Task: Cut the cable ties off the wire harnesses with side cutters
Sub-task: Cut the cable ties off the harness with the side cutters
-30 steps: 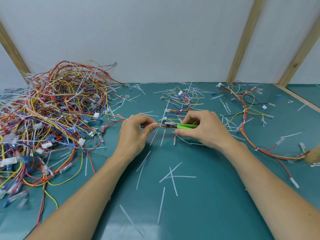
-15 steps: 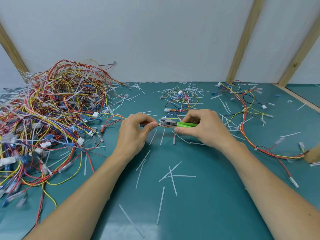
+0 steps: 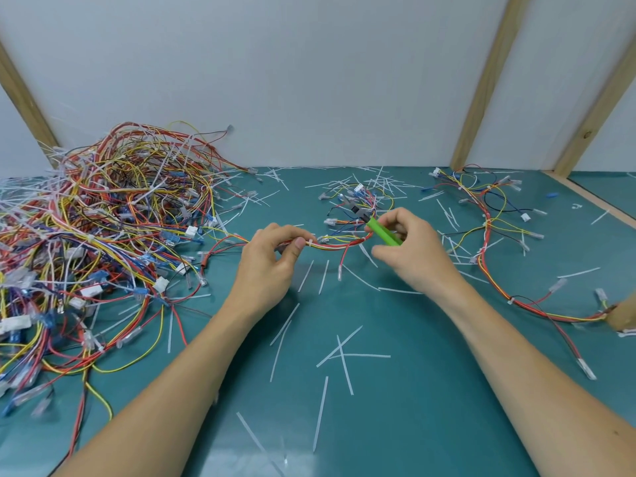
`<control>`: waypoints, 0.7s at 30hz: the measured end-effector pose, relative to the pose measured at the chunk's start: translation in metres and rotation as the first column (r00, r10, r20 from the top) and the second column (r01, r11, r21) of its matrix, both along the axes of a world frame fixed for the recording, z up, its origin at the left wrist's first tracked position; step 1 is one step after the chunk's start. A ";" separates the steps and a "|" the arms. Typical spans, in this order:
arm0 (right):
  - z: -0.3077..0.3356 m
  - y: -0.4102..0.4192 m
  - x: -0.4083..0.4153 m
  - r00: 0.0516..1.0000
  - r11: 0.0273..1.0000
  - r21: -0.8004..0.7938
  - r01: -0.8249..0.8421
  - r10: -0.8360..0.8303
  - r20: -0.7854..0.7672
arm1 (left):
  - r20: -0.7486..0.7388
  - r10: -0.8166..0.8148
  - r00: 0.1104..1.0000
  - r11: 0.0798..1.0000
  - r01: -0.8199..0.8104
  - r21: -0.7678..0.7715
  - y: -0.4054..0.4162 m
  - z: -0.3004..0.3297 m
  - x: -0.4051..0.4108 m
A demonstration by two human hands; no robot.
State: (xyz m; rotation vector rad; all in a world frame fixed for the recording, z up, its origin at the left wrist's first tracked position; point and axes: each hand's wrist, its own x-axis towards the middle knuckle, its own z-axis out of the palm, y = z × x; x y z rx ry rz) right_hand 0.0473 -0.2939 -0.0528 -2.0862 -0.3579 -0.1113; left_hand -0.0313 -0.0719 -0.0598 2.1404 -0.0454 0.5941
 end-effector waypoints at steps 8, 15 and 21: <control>-0.003 0.001 -0.002 0.997 0.996 -0.047 -0.075 0.075 -0.005 | -0.037 -0.124 0.992 0.975 0.115 -0.189 0.004 0.010 -0.004; -0.001 -0.001 -0.004 0.997 0.980 -0.194 -0.053 0.063 0.046 | -0.078 -0.157 0.985 0.987 0.155 -0.030 0.010 0.013 -0.007; 0.008 -0.002 -0.007 0.997 0.996 -0.063 -0.058 0.061 0.054 | -0.031 0.233 0.972 0.958 -0.225 0.176 0.006 0.013 -0.010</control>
